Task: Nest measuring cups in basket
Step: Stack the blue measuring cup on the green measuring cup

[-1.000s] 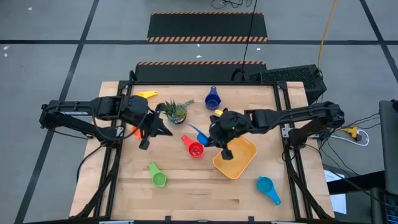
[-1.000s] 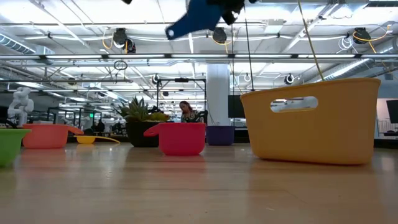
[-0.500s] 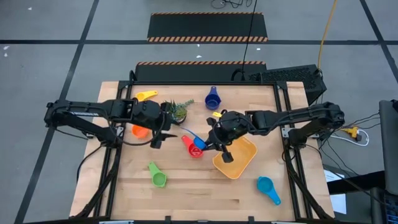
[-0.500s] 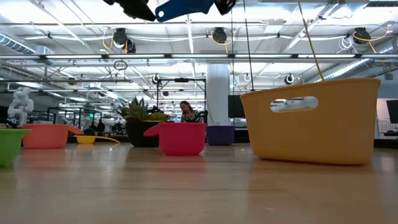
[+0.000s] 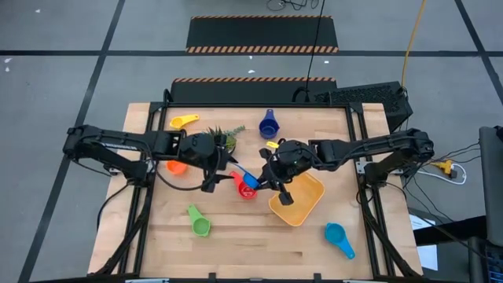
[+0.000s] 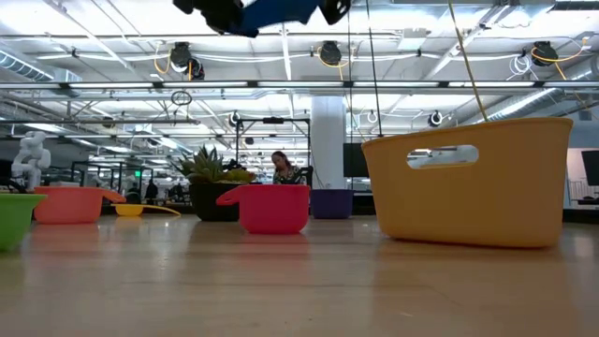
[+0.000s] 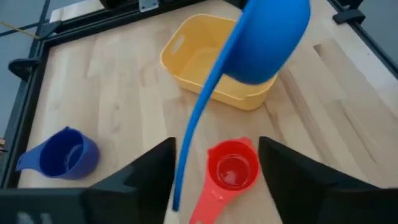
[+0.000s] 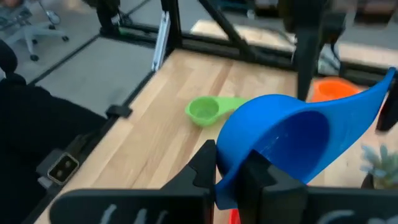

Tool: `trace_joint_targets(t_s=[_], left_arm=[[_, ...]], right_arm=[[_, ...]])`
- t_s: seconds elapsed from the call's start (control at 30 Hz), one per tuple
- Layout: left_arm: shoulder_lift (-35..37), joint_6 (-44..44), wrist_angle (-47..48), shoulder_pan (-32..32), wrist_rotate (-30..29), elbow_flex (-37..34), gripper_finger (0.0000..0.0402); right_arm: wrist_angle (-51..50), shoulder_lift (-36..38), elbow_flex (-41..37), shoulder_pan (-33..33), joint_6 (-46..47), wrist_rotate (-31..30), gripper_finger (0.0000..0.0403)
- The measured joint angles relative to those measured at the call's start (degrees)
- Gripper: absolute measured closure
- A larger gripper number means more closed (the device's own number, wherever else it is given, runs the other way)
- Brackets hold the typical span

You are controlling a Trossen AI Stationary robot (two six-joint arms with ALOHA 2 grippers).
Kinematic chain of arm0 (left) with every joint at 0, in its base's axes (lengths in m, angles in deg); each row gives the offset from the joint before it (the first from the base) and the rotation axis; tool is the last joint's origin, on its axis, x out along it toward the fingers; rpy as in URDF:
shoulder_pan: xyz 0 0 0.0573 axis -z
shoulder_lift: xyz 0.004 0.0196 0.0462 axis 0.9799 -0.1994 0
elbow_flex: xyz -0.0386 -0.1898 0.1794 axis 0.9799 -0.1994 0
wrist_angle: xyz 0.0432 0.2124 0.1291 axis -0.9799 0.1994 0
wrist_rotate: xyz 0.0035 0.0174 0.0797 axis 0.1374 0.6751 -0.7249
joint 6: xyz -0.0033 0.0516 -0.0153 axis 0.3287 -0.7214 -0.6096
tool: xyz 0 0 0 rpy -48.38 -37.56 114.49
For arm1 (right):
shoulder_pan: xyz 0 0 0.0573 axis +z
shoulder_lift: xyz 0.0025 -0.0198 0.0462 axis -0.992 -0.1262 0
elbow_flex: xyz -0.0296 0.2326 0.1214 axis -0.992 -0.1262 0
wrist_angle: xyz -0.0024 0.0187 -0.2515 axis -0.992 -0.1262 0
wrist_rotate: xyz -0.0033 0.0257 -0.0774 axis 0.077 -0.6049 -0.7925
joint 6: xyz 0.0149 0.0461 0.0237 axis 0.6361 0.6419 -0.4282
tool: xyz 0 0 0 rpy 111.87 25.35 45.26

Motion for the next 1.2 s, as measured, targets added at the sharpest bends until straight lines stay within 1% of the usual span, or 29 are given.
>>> trace_joint_targets(t_s=[0.1, 0.27, 0.3, 0.4, 0.47, 0.57, 0.63, 0.77, 0.83, 0.9, 0.97, 1.03, 1.2], left_arm=[[0.0, 0.5, -0.1, 0.1, -0.3, 0.0, 0.0234], [1.0, 2.1, -0.2, 0.1, -0.1, 0.0, 0.0373], [1.0, 2.1, 0.0, 0.1, 0.3, 0.0, 0.0385], [1.0, 2.1, 0.5, 0.4, 0.0, 0.0, 0.0392], [1.1, 2.1, 0.6, 0.8, -0.8, 0.0, 0.0394], [1.1, 2.2, 1.3, 1.4, -1.5, 0.0, 0.0396], [1.0, 2.2, 1.4, 2.0, -3.3, 0.0, 0.0397], [1.0, 2.0, 1.9, 3.4, -8.0, 0.0, 0.0397], [1.0, 1.6, 2.0, 4.4, -10.5, 0.0, 0.0397], [1.0, 0.3, 2.5, 5.8, -14.3, 0.0, 0.0397], [1.0, -0.8, 3.7, 7.3, -18.4, 0.0, 0.0397], [1.0, -1.4, 5.1, 8.6, -21.1, 0.0, 0.0397], [1.0, -1.2, 8.2, 11.4, -24.5, 0.0, 0.0398]], right_arm=[[0.3, -0.8, 0.0, -0.2, 0.4, 0.0, 0.0387], [0.9, -0.9, 0.0, -0.6, 0.9, 0.5, 0.0387], [1.1, -0.9, 0.0, -0.7, 1.1, 0.6, 0.0387], [1.6, -1.0, 0.0, -0.8, 1.3, 0.7, 0.0386], [1.8, -1.0, 0.0, -0.8, 0.9, -0.9, 0.0369], [1.1, -0.9, 0.0, -1.0, 0.2, -2.9, 0.0320], [0.4, -0.9, 0.0, -1.1, 0.2, -4.3, 0.0283], [-0.1, -0.9, 0.0, -1.1, 0.0, -9.3, 0.0214], [-0.2, -0.9, 0.0, -1.1, -0.3, -11.0, 0.0186], [-0.3, -0.9, 0.0, -1.1, -0.5, -12.6, 0.0163], [-0.6, -0.7, 0.0, -1.2, -0.7, -13.3, 0.0145], [-0.6, -0.6, 0.0, -1.2, -0.8, -13.3, 0.0134], [-1.5, -0.2, 0.0, -1.0, -0.7, -12.5, 0.0125]])
